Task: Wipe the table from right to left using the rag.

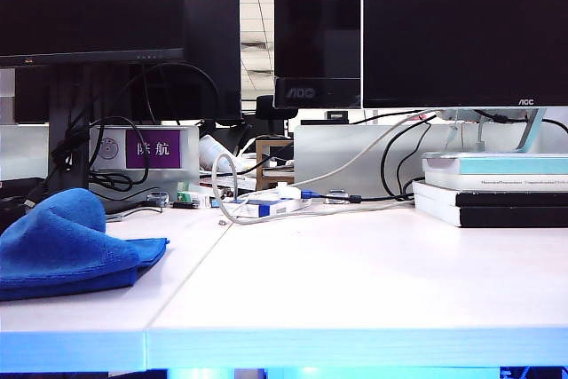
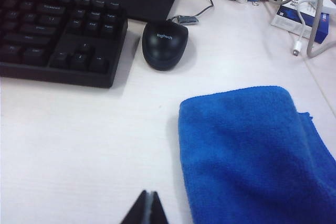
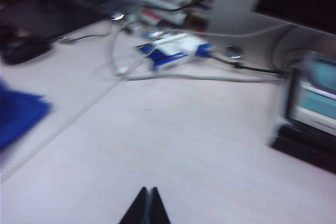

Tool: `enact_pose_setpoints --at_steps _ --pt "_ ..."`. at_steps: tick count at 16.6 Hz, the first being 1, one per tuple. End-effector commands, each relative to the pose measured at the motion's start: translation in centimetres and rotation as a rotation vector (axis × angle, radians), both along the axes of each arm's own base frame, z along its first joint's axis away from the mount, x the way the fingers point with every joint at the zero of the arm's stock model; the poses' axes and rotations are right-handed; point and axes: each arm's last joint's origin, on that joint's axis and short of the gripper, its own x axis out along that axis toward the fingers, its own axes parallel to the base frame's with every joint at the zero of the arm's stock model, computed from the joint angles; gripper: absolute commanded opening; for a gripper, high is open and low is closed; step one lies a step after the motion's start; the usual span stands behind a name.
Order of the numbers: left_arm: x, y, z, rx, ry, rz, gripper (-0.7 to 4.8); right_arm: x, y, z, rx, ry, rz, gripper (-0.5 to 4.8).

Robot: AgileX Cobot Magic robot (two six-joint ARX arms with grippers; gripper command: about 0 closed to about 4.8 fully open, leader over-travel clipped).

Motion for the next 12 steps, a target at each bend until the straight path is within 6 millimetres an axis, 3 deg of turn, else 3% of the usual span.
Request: enact_pose_setpoints --at_steps 1,7,12 --pt "0.0 0.0 0.2 -0.004 -0.012 0.0 -0.04 0.4 -1.9 -1.7 0.008 -0.003 -0.12 -0.05" --pt "0.0 0.0 0.2 -0.004 -0.012 0.001 -0.04 0.7 -5.9 -6.1 0.12 -0.013 -0.199 -0.05" --pt "0.0 0.0 0.2 -0.004 -0.011 0.0 -0.04 0.7 -7.5 -9.1 0.177 0.026 -0.319 -0.06"
